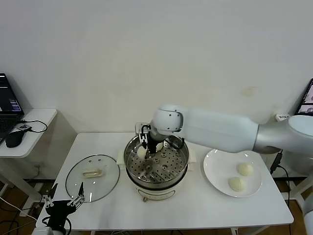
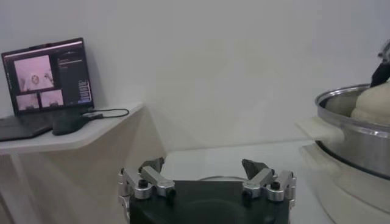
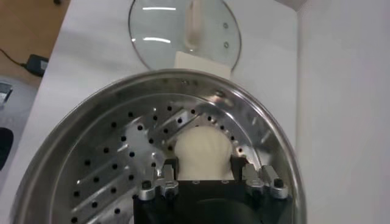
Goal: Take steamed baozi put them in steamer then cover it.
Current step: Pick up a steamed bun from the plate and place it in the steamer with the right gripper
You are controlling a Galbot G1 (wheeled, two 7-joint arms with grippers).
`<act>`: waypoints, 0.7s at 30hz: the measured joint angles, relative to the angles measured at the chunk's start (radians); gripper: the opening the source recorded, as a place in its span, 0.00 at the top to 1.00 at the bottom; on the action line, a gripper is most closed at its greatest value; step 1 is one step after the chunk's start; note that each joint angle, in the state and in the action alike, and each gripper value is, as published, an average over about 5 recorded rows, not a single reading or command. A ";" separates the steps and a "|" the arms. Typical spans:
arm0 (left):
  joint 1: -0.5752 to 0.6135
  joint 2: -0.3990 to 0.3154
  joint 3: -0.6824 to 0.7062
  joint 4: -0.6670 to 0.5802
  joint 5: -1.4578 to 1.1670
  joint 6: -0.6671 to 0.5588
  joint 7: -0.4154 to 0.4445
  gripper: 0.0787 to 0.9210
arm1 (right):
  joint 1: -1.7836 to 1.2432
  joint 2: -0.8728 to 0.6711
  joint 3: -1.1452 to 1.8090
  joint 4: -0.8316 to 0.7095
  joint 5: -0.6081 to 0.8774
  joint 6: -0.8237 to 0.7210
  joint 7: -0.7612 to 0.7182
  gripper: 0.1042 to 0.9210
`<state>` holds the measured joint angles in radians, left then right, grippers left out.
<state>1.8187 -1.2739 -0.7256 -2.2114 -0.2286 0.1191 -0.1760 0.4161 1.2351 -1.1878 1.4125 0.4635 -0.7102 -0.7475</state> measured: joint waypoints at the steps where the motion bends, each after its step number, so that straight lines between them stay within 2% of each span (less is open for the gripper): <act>1: 0.000 0.001 0.000 0.000 -0.001 0.000 0.000 0.12 | -0.005 0.007 0.000 -0.006 -0.004 -0.001 0.002 0.46; 12: -0.001 0.003 -0.002 0.004 -0.002 -0.001 0.000 0.12 | -0.039 0.056 0.005 -0.064 -0.033 -0.009 0.017 0.45; 21: -0.003 0.003 0.000 0.004 -0.002 -0.002 0.000 0.12 | -0.010 0.039 0.023 -0.051 -0.028 -0.002 -0.014 0.17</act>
<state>1.8156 -1.2713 -0.7255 -2.2072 -0.2311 0.1176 -0.1755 0.4056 1.2738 -1.1648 1.3620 0.4359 -0.7119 -0.7617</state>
